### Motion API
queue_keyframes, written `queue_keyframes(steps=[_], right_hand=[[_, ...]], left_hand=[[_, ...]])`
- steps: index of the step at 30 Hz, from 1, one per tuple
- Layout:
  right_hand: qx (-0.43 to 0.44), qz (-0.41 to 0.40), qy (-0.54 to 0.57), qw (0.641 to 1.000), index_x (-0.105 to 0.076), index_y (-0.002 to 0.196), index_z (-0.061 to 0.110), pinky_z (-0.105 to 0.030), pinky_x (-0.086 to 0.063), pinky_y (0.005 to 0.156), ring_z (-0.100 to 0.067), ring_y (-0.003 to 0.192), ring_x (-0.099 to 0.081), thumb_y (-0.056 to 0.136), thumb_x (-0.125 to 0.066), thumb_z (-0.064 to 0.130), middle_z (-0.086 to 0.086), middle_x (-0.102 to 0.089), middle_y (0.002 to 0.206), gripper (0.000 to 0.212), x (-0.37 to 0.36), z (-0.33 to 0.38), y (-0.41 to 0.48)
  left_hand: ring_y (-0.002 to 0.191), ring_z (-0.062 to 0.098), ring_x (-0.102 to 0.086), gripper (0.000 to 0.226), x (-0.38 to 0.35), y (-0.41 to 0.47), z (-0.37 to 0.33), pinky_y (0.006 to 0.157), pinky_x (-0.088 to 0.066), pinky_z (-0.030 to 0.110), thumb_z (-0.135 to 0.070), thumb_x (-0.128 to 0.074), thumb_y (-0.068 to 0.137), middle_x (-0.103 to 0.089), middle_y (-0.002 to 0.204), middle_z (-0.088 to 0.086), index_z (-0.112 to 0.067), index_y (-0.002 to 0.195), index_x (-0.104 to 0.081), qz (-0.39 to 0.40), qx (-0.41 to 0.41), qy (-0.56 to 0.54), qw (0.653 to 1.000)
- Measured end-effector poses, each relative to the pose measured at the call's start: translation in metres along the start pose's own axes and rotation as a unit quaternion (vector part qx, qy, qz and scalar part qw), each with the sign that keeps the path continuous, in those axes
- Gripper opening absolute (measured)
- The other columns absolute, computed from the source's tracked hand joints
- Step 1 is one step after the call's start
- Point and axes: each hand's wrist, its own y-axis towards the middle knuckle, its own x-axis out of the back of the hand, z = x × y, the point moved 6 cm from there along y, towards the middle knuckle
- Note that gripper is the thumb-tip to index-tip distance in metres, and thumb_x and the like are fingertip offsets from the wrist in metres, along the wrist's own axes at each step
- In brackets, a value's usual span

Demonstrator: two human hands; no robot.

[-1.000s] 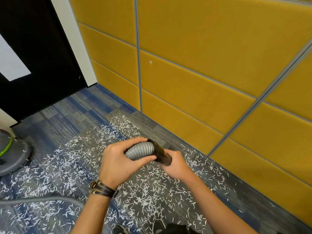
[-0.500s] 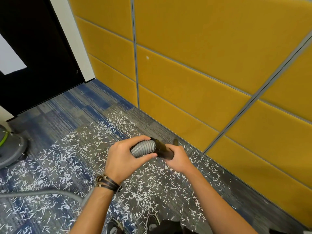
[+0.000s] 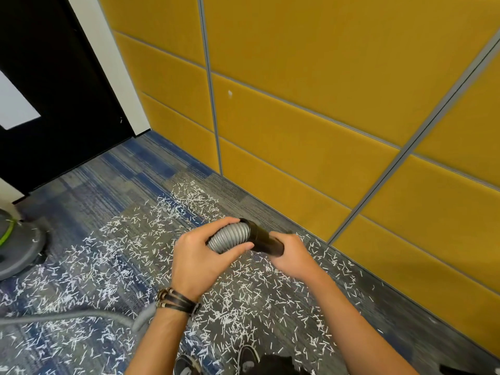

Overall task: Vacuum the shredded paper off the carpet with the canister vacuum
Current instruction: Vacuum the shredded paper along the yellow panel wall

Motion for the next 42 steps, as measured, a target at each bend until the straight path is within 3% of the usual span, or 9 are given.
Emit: queue_keyframes(steps=[5,8,12,17,26,29,31,35,42], right_hand=[[0.010,0.021,0.017,1.000,-0.067,0.081,0.021,-0.021,-0.037,0.053,-0.007,0.053,-0.053,0.081,-0.069,0.004,0.002,-0.063,0.064,0.017,-0.010,-0.008,0.001],[0.007,0.001,0.027,1.000,-0.066,0.077,0.018,-0.022,-0.038,0.053,-0.007,0.054,-0.052,0.079,-0.072,0.006,-0.001,-0.063,0.063,0.013,-0.012,-0.018,-0.012],[-0.007,-0.028,0.024,0.999,-0.069,0.081,0.020,-0.030,-0.044,0.054,-0.011,0.056,-0.057,0.080,-0.070,0.007,-0.002,-0.065,0.066,0.013,-0.003,-0.028,-0.019],[-0.003,-0.016,0.007,1.000,-0.070,0.084,0.020,-0.015,-0.040,0.055,-0.007,0.058,-0.059,0.081,-0.068,0.002,0.005,-0.066,0.065,0.019,0.007,-0.019,-0.004],[-0.016,-0.027,0.009,0.999,-0.065,0.077,0.024,-0.022,-0.041,0.054,-0.010,0.058,-0.058,0.077,-0.066,0.002,0.004,-0.063,0.062,0.021,0.001,-0.031,-0.023],[-0.020,-0.043,0.005,0.999,-0.060,0.073,0.032,-0.019,-0.038,0.053,-0.009,0.056,-0.055,0.078,-0.066,-0.001,0.006,-0.061,0.061,0.035,0.009,-0.028,-0.017],[-0.018,-0.039,0.002,0.999,-0.063,0.075,0.027,-0.017,-0.036,0.053,-0.008,0.056,-0.054,0.079,-0.066,-0.001,0.007,-0.061,0.062,0.029,0.011,-0.025,-0.012],[-0.025,-0.018,-0.014,0.999,-0.061,0.075,0.033,-0.021,-0.041,0.054,-0.009,0.058,-0.057,0.079,-0.066,0.004,0.006,-0.063,0.064,0.030,0.008,-0.028,-0.013],[-0.064,-0.036,-0.003,0.997,-0.065,0.081,0.018,-0.038,-0.048,0.057,-0.019,0.060,-0.059,0.079,-0.064,0.002,-0.004,-0.064,0.067,0.016,-0.012,-0.048,-0.043]], left_hand=[[0.091,-0.004,-0.073,0.058,-0.009,-0.001,0.004,0.083,-0.062,0.024,-0.072,-0.084,0.063,-0.075,0.102,-0.030,-0.043,0.112,-0.077,0.043,0.014,0.011,0.999],[0.092,-0.002,-0.073,0.054,-0.013,-0.005,-0.002,0.083,-0.059,0.018,-0.064,-0.093,0.061,-0.074,0.104,-0.031,-0.043,0.108,-0.078,0.055,0.003,-0.012,0.998],[0.092,-0.004,-0.073,0.054,-0.018,-0.002,-0.015,0.082,-0.057,0.014,-0.068,-0.087,0.063,-0.074,0.105,-0.032,-0.043,0.111,-0.078,0.049,-0.018,-0.005,0.999],[0.090,-0.005,-0.072,0.055,-0.014,0.007,-0.011,0.081,-0.057,0.012,-0.069,-0.088,0.066,-0.073,0.101,-0.034,-0.044,0.113,-0.076,0.032,-0.011,0.008,0.999],[0.091,-0.002,-0.073,0.054,-0.025,0.003,-0.008,0.080,-0.059,0.018,-0.065,-0.091,0.064,-0.075,0.102,-0.031,-0.044,0.112,-0.077,0.083,-0.011,0.008,0.996],[0.091,-0.009,-0.070,0.055,-0.024,0.008,-0.011,0.081,-0.055,0.011,-0.065,-0.088,0.065,-0.074,0.100,-0.032,-0.041,0.114,-0.078,0.061,-0.022,0.025,0.998],[0.091,-0.008,-0.070,0.054,-0.024,0.011,-0.010,0.080,-0.053,0.008,-0.064,-0.085,0.065,-0.073,0.100,-0.032,-0.042,0.114,-0.078,0.063,-0.023,0.032,0.997],[0.087,-0.003,-0.071,0.055,-0.033,0.006,0.004,0.079,-0.058,0.021,-0.071,-0.085,0.067,-0.074,0.099,-0.030,-0.044,0.113,-0.075,0.107,-0.005,0.020,0.994],[0.086,0.003,-0.073,0.056,-0.042,-0.013,0.015,0.077,-0.063,0.031,-0.071,-0.086,0.064,-0.074,0.103,-0.030,-0.050,0.115,-0.071,0.152,-0.001,-0.025,0.988]])
